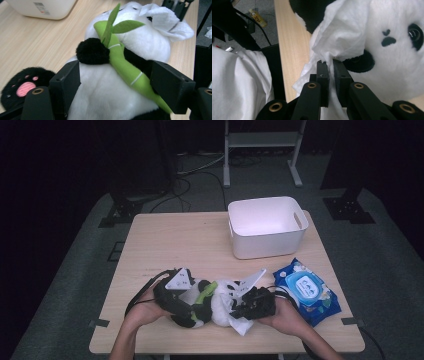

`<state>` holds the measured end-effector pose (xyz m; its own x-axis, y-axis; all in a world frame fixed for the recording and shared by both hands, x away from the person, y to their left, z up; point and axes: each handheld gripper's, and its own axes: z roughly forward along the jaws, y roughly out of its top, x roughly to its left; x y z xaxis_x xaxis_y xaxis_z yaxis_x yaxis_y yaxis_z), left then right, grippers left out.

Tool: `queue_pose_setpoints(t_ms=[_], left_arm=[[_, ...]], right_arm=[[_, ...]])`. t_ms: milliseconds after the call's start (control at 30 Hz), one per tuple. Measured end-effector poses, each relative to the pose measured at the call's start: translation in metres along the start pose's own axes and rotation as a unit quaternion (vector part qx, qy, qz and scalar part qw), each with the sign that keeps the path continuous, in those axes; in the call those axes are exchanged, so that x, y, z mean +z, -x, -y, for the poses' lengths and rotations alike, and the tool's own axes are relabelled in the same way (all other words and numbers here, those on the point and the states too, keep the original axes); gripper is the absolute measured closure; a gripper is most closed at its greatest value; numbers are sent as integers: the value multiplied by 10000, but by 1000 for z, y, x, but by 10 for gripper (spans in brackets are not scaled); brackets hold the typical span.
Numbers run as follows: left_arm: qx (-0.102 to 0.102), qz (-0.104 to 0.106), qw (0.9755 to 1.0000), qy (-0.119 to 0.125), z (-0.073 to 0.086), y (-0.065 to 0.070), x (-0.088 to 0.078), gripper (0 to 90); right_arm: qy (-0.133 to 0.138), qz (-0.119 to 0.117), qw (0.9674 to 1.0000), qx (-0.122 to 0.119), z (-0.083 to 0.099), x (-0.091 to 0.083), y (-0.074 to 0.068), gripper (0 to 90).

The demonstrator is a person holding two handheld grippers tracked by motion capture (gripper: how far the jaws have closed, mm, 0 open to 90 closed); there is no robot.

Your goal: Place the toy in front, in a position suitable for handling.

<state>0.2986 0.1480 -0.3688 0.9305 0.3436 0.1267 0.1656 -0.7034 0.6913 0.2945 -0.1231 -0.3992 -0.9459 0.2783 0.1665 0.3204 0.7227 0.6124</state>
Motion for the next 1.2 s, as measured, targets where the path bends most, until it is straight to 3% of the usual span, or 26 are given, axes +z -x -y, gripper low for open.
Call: queue_pose_setpoints(t_ms=[267,400,633,767,967,1200], left_arm=[[-93,-112,9998,134,2,-3,-12,228],[-123,-167,9996,187,3,-5,-16,228],[-144,-189,9995,187,4,-6,-17,228],[-146,-199,9995,178,4,-7,-17,228],[-245,-197,9995,-4,11,-12,-9,228],[-314,-202,9993,-38,15,-15,-7,229]], right_arm=[[-25,264,9996,100,6,-6,15,837],[-20,377,9989,282,9,-8,24,837],[-144,784,9954,526,17,-10,46,836],[-36,729,9946,743,22,-10,57,835],[158,603,9960,637,18,-18,49,835],[212,313,9989,291,2,-15,23,834]])
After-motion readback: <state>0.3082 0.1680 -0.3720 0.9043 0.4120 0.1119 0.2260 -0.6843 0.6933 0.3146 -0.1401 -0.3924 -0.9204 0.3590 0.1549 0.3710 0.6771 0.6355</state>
